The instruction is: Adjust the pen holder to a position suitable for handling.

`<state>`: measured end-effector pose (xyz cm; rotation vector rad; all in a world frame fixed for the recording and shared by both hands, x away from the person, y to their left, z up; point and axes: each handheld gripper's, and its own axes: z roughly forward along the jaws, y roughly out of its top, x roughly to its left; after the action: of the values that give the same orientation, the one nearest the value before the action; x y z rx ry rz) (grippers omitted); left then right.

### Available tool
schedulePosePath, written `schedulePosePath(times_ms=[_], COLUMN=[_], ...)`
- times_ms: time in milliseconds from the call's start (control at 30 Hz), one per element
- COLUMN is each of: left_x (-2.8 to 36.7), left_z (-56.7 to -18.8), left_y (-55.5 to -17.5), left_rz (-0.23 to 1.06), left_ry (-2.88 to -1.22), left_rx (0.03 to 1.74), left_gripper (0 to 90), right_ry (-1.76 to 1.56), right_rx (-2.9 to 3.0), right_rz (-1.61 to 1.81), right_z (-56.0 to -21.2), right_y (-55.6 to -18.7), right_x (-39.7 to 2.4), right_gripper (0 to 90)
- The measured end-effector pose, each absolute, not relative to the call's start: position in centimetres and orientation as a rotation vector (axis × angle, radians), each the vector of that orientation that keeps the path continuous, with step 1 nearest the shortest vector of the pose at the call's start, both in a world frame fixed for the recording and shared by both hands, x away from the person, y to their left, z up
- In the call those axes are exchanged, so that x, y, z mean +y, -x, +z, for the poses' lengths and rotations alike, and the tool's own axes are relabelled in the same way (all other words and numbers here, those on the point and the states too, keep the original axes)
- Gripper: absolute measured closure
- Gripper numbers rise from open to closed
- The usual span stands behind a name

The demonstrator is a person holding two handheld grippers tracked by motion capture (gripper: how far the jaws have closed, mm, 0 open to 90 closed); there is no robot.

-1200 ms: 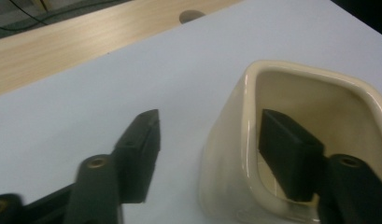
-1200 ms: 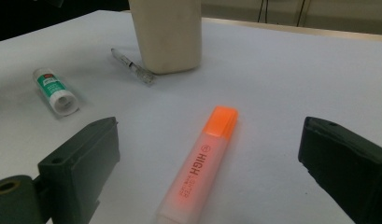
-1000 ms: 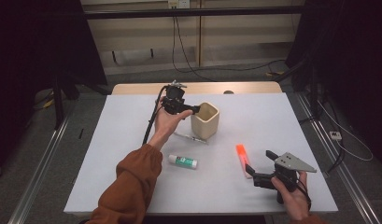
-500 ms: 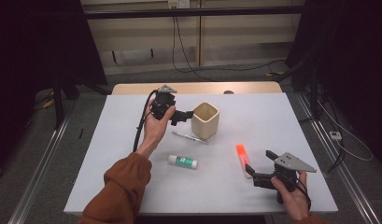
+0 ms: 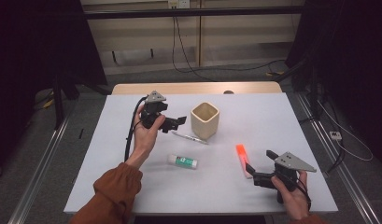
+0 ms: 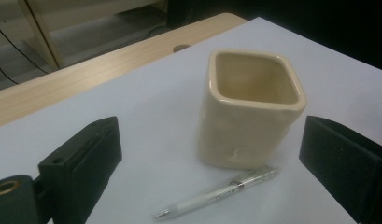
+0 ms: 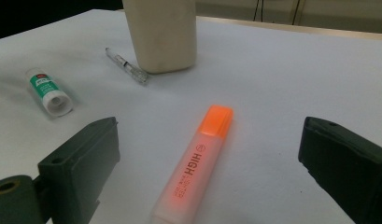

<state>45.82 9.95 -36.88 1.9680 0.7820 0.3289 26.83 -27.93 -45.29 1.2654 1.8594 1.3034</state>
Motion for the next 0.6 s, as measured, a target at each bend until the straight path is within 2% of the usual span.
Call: schedulePosePath(times_ms=[233, 600], left_x=[11.1, 12.5], left_z=[-37.1, -38.3], left_y=[-44.7, -42.5], left_rz=[0.382, 0.340], left_ry=[-1.944, -1.985], left_rx=[0.807, 0.836], left_gripper=[5.5, 5.1], right_ry=[-1.272, -1.284], right_rx=[1.854, 1.847], right_rz=[1.301, 1.299], right_z=[-45.3, -45.3], right_y=[-26.8, -26.8], right_x=[-28.0, -27.9], right_gripper=[5.2, 5.2])
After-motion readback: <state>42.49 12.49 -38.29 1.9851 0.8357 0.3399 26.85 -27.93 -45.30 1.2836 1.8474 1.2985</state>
